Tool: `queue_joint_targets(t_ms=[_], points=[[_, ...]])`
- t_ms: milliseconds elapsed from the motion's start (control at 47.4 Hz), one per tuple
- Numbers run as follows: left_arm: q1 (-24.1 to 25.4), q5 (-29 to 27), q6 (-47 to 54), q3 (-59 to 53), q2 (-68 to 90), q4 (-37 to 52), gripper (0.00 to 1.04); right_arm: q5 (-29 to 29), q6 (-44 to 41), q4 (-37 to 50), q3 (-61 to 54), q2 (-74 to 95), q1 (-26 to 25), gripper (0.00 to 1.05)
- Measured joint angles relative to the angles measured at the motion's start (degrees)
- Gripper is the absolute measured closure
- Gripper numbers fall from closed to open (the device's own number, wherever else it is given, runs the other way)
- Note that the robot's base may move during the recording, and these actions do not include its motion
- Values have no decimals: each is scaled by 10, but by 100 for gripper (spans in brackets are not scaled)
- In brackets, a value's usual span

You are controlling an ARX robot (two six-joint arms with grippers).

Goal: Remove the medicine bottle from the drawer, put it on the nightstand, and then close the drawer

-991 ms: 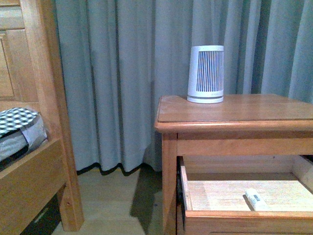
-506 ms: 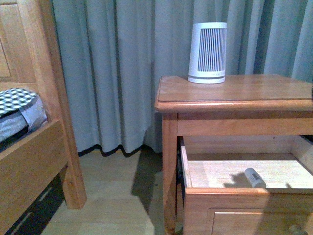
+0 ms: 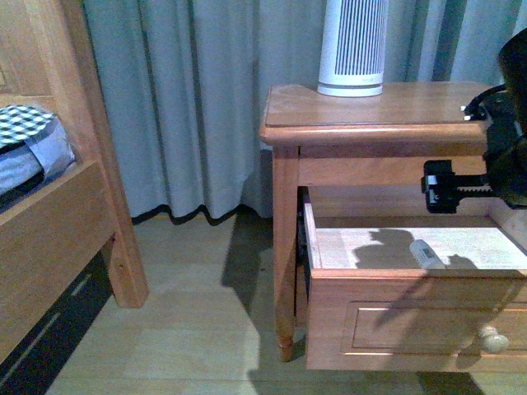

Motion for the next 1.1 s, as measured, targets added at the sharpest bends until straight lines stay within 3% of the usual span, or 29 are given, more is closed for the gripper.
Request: queue_joint_targets(t_ms=[633, 928, 1097], points=[[0, 0, 0, 0, 0, 0, 7, -9, -1, 58, 74, 178, 19, 8], [0, 0, 0, 0, 0, 0, 7, -20, -3, 61, 97, 208, 19, 57], [0, 0, 0, 0, 0, 0, 7, -22, -3, 62, 97, 209, 19, 74]])
